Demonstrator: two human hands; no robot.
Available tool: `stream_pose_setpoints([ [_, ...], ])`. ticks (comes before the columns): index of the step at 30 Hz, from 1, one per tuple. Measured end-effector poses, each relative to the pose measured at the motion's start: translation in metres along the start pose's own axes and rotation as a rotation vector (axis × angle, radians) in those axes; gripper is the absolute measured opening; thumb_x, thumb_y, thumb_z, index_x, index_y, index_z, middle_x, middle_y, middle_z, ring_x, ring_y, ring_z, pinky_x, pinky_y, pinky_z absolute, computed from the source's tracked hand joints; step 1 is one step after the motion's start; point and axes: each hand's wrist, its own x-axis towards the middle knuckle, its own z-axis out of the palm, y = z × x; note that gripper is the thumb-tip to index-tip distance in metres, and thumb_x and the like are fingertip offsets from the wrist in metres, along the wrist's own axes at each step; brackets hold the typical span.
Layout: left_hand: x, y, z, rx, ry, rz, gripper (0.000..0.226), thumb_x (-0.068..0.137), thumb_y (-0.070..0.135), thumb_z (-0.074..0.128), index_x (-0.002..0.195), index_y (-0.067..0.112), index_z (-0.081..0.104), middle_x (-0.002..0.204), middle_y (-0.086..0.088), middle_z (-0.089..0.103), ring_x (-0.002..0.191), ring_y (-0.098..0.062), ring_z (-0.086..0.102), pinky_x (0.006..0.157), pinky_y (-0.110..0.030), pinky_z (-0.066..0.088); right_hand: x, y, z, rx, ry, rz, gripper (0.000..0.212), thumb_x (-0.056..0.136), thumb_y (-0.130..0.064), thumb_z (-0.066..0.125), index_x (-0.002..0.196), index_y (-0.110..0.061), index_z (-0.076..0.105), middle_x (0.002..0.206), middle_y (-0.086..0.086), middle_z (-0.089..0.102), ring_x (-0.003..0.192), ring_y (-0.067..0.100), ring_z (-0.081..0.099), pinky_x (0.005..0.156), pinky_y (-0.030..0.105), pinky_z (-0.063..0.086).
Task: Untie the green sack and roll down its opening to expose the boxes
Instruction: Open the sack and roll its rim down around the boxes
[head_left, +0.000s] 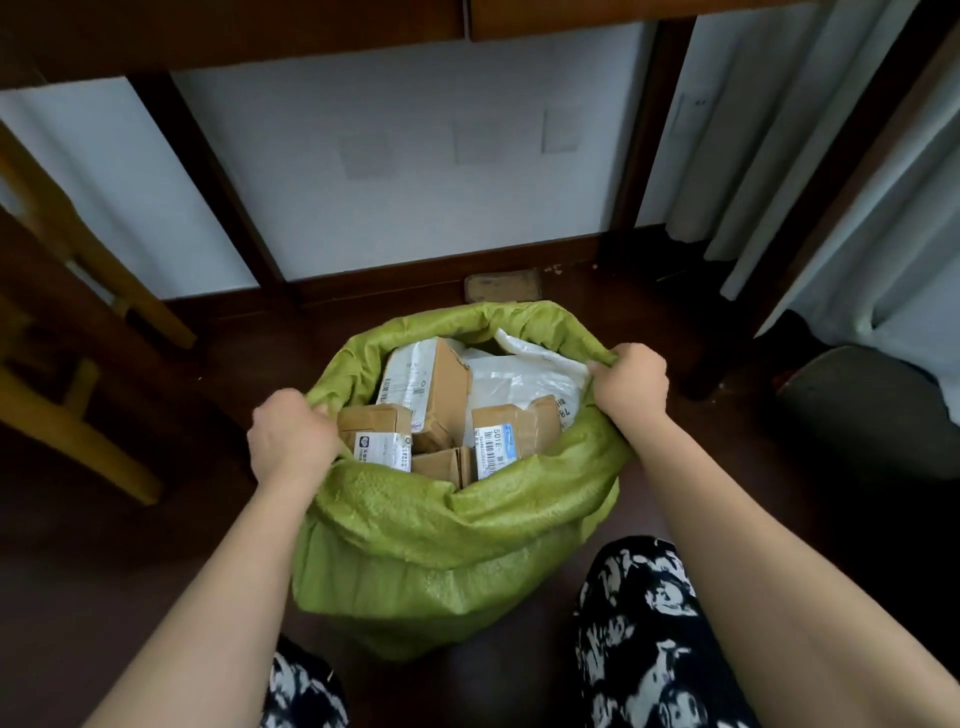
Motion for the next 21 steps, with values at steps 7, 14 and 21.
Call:
stream_pose_setpoints([
  [7,0.014,-0.058,0.015,-1.084,-0.168,-0.759,0.029,0.09,0.023,0.05,0.115,0.011,0.06,0.12,-0.008,0.063,0.104,-0.027,0.062,0.08,-0.044,0.054,-0.008,0.039,0.009,0.656,-0.084,0.486,0.031,0.091,-0.025,0.062,0.11,-0.001,0.063,0.11,0.013,0.064,0.1,0.03,0.062,0.092,0.042,0.052],
  [14,-0.019,-0.019,0.006,-0.449,0.029,-0.472,0.077,0.077,0.049,0.068,0.132,0.001,0.043,0.14,-0.018,0.042,0.129,-0.036,0.041,0.105,-0.044,0.037,-0.022,0.002,0.0,0.309,-0.077,0.422,0.073,0.082,-0.048,0.06,0.14,-0.011,0.036,0.14,0.015,0.042,0.128,0.036,0.042,0.107,0.046,0.038],
  [21,-0.06,-0.008,0.001,-0.306,-0.148,-0.492,0.102,0.065,0.041,0.083,0.136,0.003,0.021,0.143,-0.018,0.025,0.124,-0.038,0.042,0.096,-0.046,0.043,-0.07,-0.002,-0.008,0.214,-0.123,0.496,0.086,0.076,-0.046,0.072,0.137,-0.007,0.025,0.144,0.018,0.033,0.13,0.036,0.038,0.1,0.045,0.039],
])
